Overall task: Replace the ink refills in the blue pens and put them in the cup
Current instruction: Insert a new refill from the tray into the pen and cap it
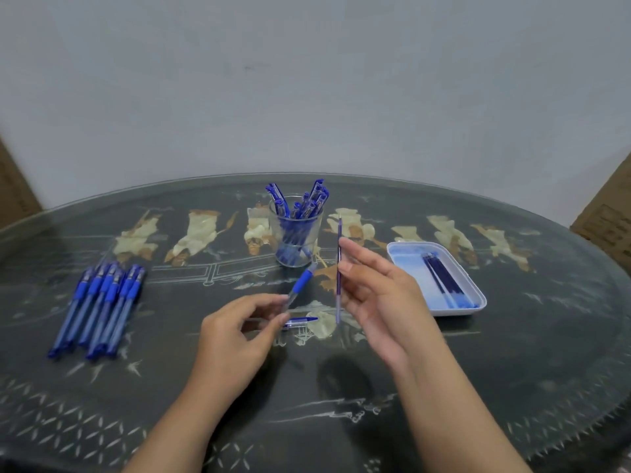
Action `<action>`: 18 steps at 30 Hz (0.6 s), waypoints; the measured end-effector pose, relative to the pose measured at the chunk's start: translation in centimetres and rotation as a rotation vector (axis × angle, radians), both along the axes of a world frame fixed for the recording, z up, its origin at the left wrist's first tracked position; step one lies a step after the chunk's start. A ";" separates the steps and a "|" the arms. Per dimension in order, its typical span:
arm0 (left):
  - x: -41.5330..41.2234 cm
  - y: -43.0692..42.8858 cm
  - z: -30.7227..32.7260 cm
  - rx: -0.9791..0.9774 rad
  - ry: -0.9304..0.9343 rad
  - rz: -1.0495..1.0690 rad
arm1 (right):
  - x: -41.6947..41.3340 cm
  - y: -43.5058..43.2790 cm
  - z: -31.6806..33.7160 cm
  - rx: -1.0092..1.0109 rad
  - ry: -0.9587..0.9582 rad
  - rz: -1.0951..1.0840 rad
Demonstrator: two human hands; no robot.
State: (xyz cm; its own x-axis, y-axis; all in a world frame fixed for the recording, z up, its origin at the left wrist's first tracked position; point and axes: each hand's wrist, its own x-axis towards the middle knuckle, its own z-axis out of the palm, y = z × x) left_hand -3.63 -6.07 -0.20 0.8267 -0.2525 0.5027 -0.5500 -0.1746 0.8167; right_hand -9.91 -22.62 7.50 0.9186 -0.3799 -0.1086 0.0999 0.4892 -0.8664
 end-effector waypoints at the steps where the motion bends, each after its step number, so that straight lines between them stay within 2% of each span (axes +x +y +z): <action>1: 0.0 0.1 0.0 0.017 -0.021 -0.009 | -0.1 0.2 0.2 0.036 -0.023 -0.016; 5: -0.2 0.2 -0.1 0.087 -0.115 -0.037 | -0.3 0.1 0.5 0.120 -0.092 -0.130; 18: -0.4 0.0 -0.2 0.128 -0.111 -0.122 | -0.2 -0.8 -0.1 0.189 -0.133 -0.338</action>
State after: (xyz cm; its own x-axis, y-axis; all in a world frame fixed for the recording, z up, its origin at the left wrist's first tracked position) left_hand -4.01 -6.10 -0.44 0.7276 -0.4149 0.5464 -0.6587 -0.1999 0.7254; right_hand -10.15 -23.40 7.39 0.7565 -0.6472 -0.0939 0.3874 0.5592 -0.7329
